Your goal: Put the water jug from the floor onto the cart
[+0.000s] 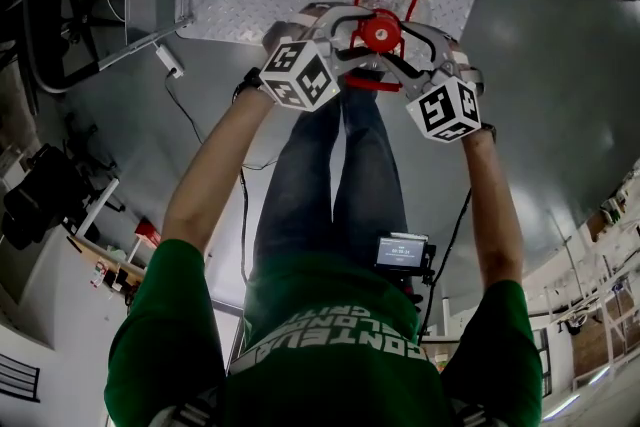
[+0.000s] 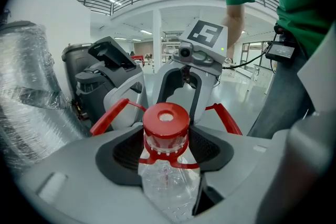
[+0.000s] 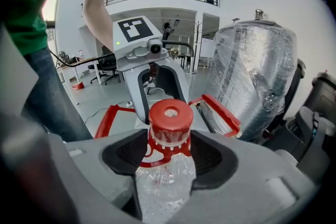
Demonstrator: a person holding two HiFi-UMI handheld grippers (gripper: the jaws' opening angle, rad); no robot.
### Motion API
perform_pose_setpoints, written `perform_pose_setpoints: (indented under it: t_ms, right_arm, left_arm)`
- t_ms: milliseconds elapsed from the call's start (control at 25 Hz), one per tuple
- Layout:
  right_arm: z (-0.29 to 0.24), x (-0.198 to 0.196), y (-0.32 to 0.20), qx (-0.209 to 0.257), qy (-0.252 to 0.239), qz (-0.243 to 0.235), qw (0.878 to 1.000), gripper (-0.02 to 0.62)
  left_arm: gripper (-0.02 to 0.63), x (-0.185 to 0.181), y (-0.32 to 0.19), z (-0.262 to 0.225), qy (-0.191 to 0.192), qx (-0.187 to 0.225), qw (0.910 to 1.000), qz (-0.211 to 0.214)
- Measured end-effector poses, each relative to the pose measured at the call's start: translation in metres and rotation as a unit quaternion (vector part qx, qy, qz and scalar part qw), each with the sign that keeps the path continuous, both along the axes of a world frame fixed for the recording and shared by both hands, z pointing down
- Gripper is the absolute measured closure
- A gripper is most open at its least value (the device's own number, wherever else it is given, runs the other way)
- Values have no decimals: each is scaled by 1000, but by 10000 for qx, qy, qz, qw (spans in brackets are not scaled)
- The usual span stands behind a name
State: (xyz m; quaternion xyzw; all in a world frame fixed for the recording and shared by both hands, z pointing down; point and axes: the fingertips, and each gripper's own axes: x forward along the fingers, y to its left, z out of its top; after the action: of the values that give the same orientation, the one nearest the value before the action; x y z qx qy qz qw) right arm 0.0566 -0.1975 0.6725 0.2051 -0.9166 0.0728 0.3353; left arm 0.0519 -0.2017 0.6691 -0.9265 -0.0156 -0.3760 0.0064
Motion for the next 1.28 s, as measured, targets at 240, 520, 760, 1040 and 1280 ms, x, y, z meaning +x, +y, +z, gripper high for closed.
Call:
perform_pose_setpoints:
  t_ms: [240, 520, 760, 1040, 1280]
  right_arm:
    - [-8, 1, 4, 76, 12, 92, 9999, 367]
    - [-10, -4, 8, 125, 97, 121, 9998, 430]
    - [-11, -8, 17, 131, 122, 169, 9997, 465]
    - [-17, -9, 23, 138, 162, 271, 9994, 466]
    - [-12, -6, 20, 60, 209, 592, 9980, 466]
  left_arm:
    - [339, -13, 6, -3, -114, 74, 9998, -130]
    - [347, -20, 8, -6, -115, 110, 9996, -236]
    - [354, -25, 15, -10, -143, 186, 9995, -229]
    - [379, -30, 20, -20, -68, 179, 9993, -309]
    - [491, -38, 29, -23, 42, 62, 9994, -348]
